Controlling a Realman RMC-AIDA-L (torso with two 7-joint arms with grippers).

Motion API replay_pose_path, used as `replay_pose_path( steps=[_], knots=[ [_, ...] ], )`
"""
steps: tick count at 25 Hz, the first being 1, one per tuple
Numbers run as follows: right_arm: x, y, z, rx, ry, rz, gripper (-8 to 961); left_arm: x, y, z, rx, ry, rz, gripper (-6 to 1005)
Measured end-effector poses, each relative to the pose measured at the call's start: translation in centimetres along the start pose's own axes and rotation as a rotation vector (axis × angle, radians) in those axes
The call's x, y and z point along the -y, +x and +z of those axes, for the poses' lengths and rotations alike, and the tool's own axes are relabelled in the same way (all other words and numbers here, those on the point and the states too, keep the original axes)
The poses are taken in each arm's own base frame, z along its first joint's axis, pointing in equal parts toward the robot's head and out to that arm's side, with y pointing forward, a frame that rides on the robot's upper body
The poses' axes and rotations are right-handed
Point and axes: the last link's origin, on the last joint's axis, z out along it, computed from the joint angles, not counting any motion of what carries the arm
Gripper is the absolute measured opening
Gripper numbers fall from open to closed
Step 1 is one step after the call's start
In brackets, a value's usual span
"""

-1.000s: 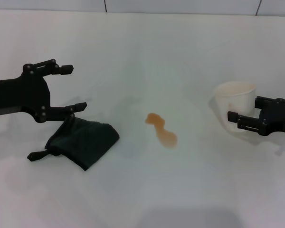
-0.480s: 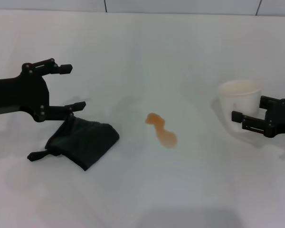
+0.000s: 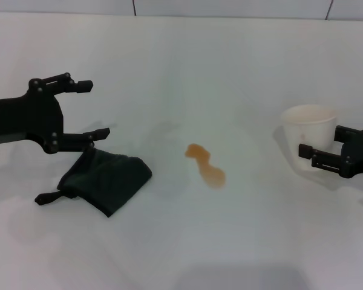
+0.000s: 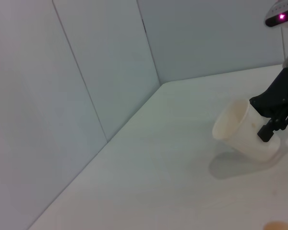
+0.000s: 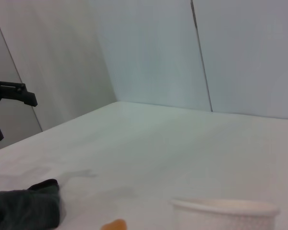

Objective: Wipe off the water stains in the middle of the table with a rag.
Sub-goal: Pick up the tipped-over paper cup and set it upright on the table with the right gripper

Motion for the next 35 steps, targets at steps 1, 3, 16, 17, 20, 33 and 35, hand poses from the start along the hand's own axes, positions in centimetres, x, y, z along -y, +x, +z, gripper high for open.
replay_pose_path(
  steps=[1, 3, 16, 17, 20, 33, 35],
  knots=[
    [0.0, 0.0, 0.0, -0.001, 0.000, 0.000, 644, 0.0, 0.0, 0.0, 0.000, 0.000, 0.000, 843],
    [0.0, 0.0, 0.0, -0.002, -0.001, -0.001, 644, 0.0, 0.0, 0.0, 0.000, 0.000, 0.000, 843],
    [0.0, -1.0, 1.1, -0.001, -0.022, -0.002, 643, 0.0, 0.0, 0.0, 0.002, -0.001, 0.000, 841],
    [0.1, -1.3, 1.5, -0.002, -0.030, -0.001, 643, 0.0, 0.0, 0.0, 0.002, -0.001, 0.000, 840],
    [0.2, -1.8, 2.0, -0.006, -0.035, -0.005, 643, 0.0, 0.0, 0.0, 0.002, -0.001, 0.000, 840],
    [0.5, -1.6, 3.3, -0.042, -0.016, -0.002, 641, 0.0, 0.0, 0.0, 0.004, 0.000, 0.001, 838],
    [0.5, -1.6, 3.2, -0.042, -0.016, -0.003, 642, 0.1, -0.1, 0.0, 0.007, 0.004, 0.001, 838]
  ],
)
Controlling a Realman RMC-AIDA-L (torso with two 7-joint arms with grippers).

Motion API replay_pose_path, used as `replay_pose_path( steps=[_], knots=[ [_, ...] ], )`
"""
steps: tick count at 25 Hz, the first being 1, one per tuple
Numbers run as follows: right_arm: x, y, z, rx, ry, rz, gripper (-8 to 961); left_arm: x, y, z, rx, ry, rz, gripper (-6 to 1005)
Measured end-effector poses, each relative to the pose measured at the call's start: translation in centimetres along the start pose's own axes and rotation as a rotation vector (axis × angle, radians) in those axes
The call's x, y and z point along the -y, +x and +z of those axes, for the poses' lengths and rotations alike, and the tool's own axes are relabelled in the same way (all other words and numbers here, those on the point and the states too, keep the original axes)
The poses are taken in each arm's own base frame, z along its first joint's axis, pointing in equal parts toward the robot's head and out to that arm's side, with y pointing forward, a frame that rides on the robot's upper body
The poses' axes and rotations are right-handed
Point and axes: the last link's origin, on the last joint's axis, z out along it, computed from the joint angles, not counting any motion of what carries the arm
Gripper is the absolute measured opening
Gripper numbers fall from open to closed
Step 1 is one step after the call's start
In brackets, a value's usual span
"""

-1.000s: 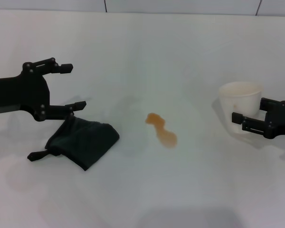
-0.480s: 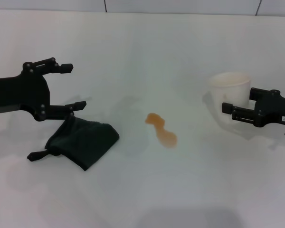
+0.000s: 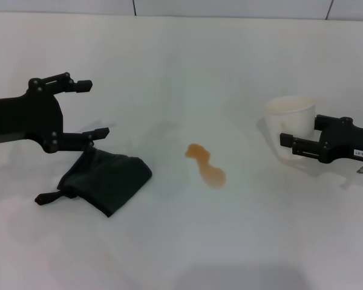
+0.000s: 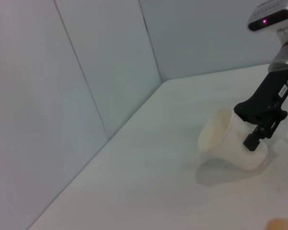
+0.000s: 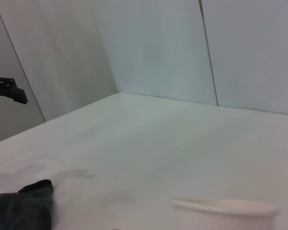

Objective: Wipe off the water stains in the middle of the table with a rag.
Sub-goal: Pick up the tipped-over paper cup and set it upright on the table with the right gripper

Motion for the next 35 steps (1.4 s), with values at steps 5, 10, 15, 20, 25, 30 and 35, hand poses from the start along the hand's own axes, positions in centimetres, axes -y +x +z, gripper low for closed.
replay_pose_path(
  steps=[5, 10, 15, 20, 25, 30, 35],
  knots=[
    [-0.1, 0.1, 0.0, 0.000, -0.003, 0.004, 642, 0.1, 0.0, 0.0, 0.004, 0.004, 0.001, 837],
    [-0.1, 0.2, -0.2, -0.001, -0.006, 0.010, 643, 0.2, 0.1, 0.1, 0.004, 0.005, 0.002, 836],
    [-0.2, 0.6, -0.5, -0.001, -0.005, 0.022, 645, 0.4, 0.1, 0.2, 0.010, 0.010, 0.000, 835],
    [-0.3, 0.8, -0.9, 0.012, -0.003, 0.038, 698, 0.5, 0.1, 0.3, 0.010, 0.010, 0.001, 834],
    [-0.6, 1.3, -1.3, 0.014, -0.010, 0.050, 765, 0.5, 0.2, 0.3, 0.010, 0.010, 0.000, 834],
    [-0.9, 1.9, -1.9, 0.017, -0.013, 0.066, 847, 0.5, 0.2, 0.3, 0.012, 0.008, -0.005, 833],
    [-1.1, 2.2, -2.7, 0.040, -0.007, 0.070, 848, 0.5, 0.2, 0.3, 0.013, 0.007, -0.005, 832]
  ],
)
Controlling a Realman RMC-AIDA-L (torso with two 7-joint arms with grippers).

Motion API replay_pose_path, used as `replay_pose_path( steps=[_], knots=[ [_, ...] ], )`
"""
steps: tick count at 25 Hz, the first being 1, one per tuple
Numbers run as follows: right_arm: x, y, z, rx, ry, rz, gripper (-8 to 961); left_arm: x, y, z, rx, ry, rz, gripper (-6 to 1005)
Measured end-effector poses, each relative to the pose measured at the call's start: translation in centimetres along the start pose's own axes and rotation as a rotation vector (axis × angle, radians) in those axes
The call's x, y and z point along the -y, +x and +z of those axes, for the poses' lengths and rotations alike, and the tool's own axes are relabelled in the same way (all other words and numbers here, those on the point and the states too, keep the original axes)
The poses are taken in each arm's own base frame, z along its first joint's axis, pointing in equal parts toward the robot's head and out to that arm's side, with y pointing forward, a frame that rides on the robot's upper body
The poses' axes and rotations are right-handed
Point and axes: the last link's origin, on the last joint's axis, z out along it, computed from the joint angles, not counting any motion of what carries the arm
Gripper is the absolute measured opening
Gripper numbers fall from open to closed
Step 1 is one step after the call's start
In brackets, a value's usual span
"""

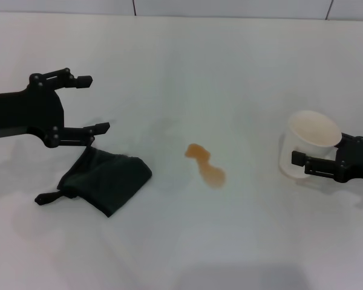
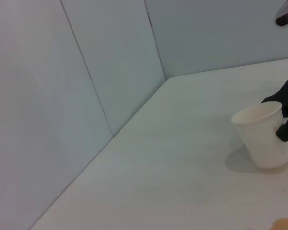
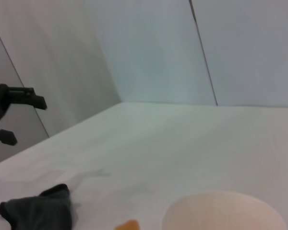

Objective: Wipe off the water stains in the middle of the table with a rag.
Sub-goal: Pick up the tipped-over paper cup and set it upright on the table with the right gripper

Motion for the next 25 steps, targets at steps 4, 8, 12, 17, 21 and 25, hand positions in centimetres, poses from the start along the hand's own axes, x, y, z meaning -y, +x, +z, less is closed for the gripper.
replay_pose_path(
  steps=[4, 8, 12, 17, 21, 25],
  knots=[
    [-0.3, -0.1, -0.3, 0.020, -0.013, -0.005, 849, 0.0, 0.0, 0.0, 0.000, 0.000, 0.002, 831],
    [-0.3, -0.1, -0.4, 0.021, -0.016, -0.002, 850, 0.1, 0.0, 0.0, 0.000, 0.001, 0.002, 831],
    [-0.2, 0.1, -0.5, 0.016, -0.008, 0.006, 851, 0.1, 0.0, 0.0, 0.000, 0.002, 0.002, 830],
    [-0.1, 0.4, -0.6, 0.007, 0.001, 0.015, 852, 0.2, -0.1, 0.0, 0.005, 0.009, 0.000, 829],
    [-0.1, 0.8, -0.9, 0.000, 0.012, 0.024, 852, 0.2, -0.1, 0.0, 0.005, 0.009, -0.002, 829],
    [-0.1, 1.2, -1.2, -0.003, 0.021, 0.033, 852, 0.1, -0.1, 0.0, 0.005, 0.009, -0.003, 828]
  ],
)
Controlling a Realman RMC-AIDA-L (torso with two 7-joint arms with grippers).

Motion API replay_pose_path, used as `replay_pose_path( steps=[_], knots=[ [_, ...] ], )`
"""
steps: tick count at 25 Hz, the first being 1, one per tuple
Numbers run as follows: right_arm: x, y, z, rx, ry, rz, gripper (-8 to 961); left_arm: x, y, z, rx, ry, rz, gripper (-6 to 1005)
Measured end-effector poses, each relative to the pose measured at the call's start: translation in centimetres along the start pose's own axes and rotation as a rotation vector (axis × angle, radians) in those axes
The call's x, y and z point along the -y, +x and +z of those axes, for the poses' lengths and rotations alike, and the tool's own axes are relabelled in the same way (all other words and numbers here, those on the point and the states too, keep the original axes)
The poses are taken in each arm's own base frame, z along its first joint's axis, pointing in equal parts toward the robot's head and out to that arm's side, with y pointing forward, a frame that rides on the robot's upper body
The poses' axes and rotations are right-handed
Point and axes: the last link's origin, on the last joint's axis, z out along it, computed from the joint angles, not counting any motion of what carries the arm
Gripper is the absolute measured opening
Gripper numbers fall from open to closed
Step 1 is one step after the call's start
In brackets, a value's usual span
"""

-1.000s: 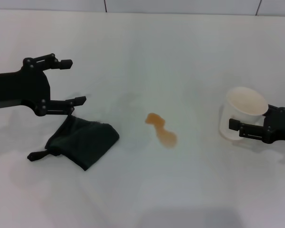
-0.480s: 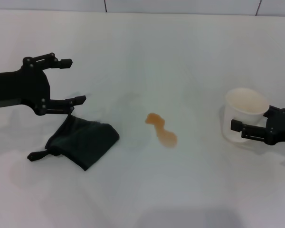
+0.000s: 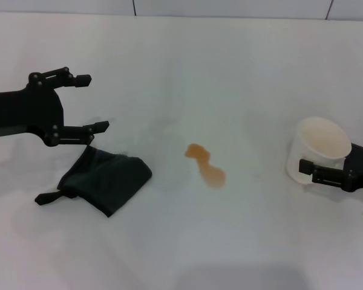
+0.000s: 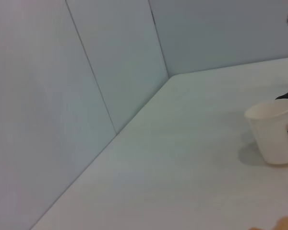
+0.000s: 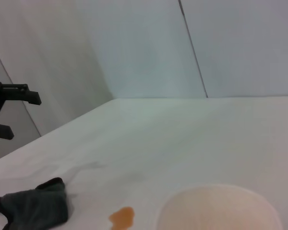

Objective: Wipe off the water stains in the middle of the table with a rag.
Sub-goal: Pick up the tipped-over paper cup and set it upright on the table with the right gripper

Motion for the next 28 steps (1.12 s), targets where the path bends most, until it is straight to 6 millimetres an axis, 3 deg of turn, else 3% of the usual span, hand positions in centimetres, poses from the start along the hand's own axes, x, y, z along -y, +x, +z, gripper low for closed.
replay_pose_path(
  steps=[28],
  knots=[
    [0.1, 1.1, -0.8, -0.015, 0.028, 0.040, 852, -0.2, 0.0, 0.1, -0.002, -0.002, 0.000, 823]
  ],
)
